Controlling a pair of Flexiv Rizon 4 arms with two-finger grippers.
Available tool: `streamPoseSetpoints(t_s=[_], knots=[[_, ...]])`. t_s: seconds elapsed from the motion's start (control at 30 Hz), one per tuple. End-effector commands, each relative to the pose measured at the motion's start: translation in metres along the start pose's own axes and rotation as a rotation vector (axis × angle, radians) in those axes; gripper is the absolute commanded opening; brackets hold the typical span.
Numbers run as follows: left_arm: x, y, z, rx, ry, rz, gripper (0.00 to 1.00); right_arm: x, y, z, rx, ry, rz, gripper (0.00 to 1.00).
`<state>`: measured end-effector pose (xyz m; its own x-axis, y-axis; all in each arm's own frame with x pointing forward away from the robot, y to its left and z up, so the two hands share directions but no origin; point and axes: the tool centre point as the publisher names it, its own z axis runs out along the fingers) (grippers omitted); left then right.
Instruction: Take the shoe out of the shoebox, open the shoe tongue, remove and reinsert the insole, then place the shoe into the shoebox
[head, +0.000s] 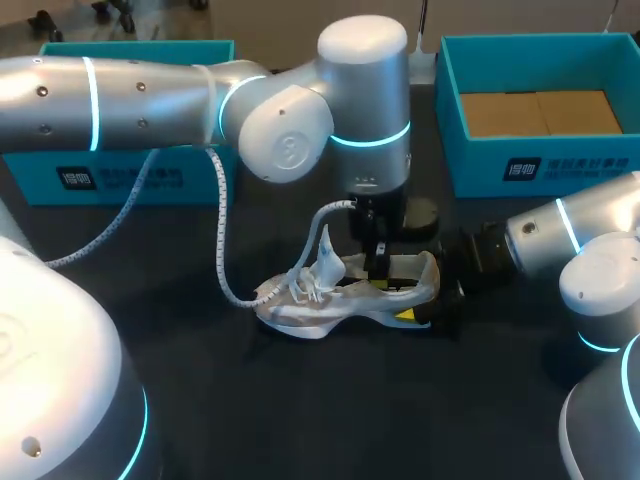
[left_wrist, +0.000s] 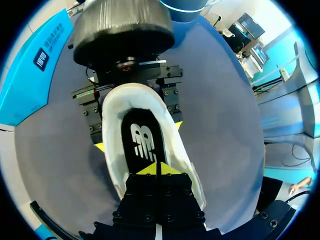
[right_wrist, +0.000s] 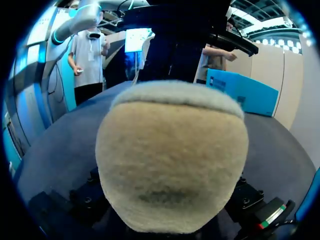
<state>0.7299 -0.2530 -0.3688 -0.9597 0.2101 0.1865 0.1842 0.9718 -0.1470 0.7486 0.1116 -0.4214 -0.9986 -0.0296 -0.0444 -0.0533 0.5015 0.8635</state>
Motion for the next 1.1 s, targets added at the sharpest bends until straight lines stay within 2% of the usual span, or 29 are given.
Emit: streamPoseSetpoints(t_s=[0.03,0.47,0.5,0.57,0.77,0.93,1.1], knots=[[0.001,-0.002,0.005,0.002,0.031,-0.002,0.0,0.0,-0.002,0.003,0.003,-0.001,0.0,0.0],[0.012,0.002,0.012,0.01,0.05,-0.001,0.0,0.0,-0.002,0.003,0.003,-0.001,0.0,0.0],[0.012,0.003,0.013,0.007,0.051,-0.002,0.07,0.0,-0.002,0.003,0.003,-0.001,0.0,0.0],[0.011,0.005,0.014,0.007,0.049,-0.005,0.31,0.0,-0.002,0.003,0.003,-0.001,0.0,0.0],[0.006,0.01,0.02,-0.011,0.035,0.009,0.31,0.0,-0.002,0.003,0.003,-0.001,0.0,0.0],[0.002,0.013,0.027,-0.029,-0.008,0.038,0.39,0.0,-0.002,0.003,0.003,-0.001,0.0,0.0],[-0.006,0.018,0.035,-0.021,-0.071,0.062,0.35,0.0,-0.002,0.003,0.003,-0.001,0.0,0.0]])
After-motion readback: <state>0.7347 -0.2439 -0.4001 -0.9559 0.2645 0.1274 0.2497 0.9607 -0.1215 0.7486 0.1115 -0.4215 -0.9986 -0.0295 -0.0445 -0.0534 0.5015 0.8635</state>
